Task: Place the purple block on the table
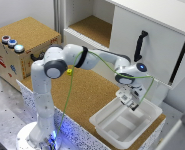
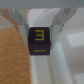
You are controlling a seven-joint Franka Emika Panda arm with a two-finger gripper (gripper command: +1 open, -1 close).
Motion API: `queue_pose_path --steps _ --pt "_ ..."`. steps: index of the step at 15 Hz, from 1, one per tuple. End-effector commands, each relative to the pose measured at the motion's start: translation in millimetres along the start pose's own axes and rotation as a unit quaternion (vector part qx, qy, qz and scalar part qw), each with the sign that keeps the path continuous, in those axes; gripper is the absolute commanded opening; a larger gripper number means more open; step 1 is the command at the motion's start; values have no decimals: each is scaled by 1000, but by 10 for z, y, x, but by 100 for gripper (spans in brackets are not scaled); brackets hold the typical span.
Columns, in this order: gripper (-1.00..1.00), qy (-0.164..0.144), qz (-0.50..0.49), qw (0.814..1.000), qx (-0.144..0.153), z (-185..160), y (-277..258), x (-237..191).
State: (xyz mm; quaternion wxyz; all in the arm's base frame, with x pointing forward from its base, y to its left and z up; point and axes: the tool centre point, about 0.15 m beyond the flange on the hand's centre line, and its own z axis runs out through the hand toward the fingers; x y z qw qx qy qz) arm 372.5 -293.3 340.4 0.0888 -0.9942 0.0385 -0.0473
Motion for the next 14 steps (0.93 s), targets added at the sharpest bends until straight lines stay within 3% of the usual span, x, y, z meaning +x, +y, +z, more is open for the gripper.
queue_pose_path --steps 1,4,7,12,14 --pt "-100 28 -29 994 -102 35 -942 -550" --pt "-100 -10 -52 992 -115 409 -1169 -604" --pt "-100 -22 -14 990 -140 903 -1156 -461" --pt "-100 -28 -28 995 -95 1251 -913 -234" --pt "-100 -35 -49 994 -94 1329 -816 -223"
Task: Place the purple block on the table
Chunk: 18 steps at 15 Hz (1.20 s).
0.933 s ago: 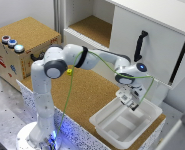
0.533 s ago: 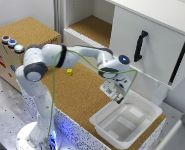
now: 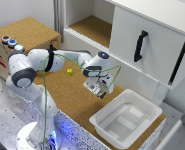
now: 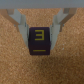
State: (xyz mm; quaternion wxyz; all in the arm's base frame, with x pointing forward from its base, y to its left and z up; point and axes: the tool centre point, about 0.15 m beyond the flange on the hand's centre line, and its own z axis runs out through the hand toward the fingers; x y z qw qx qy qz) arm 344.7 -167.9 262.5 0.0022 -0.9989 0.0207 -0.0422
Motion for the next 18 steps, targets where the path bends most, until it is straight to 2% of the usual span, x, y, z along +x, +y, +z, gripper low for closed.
queue_pose_path --steps 1,5,8,9,15,18 --pt "-100 -33 -35 999 -6 441 240 220" --pt "-100 -51 -51 997 -8 531 310 174" --pt "-100 -51 -50 997 2 489 314 118" --pt "100 -48 -46 998 1 437 322 108" --pt "100 -4 -50 999 16 -131 230 121" --pt "100 -3 -42 999 14 -245 268 164"
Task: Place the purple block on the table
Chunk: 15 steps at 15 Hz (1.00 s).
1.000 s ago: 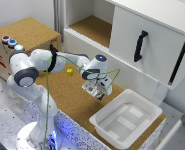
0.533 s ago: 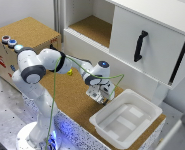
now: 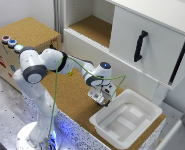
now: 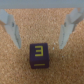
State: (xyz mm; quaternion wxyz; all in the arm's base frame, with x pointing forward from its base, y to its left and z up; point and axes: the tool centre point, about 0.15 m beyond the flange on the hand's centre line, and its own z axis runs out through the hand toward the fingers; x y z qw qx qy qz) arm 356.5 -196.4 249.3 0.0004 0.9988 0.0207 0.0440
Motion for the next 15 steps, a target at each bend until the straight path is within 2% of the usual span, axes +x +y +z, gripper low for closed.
queue_pose_path --steps 1,3,4,7,15 --pt "100 -8 2 1000 11 -384 26 51" --pt "100 -3 0 1000 9 -483 104 63" --pt "-100 6 -4 1000 5 -565 126 72" --pt "-100 24 -4 1000 2 -762 175 75" --pt "-100 6 1 1000 -8 -710 194 -36"
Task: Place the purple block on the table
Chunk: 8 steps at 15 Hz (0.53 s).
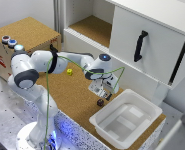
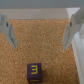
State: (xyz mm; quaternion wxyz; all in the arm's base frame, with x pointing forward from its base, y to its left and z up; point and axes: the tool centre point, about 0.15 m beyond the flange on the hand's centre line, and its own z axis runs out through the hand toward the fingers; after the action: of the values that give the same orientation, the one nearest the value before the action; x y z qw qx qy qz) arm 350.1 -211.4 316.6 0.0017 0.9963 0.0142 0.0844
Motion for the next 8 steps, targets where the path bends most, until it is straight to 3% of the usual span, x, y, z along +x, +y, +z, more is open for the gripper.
queue_pose_path --steps 1,8 --pt "-100 -37 -6 999 -6 -11 45 -36" --pt "-100 -75 -20 997 4 465 96 -96"
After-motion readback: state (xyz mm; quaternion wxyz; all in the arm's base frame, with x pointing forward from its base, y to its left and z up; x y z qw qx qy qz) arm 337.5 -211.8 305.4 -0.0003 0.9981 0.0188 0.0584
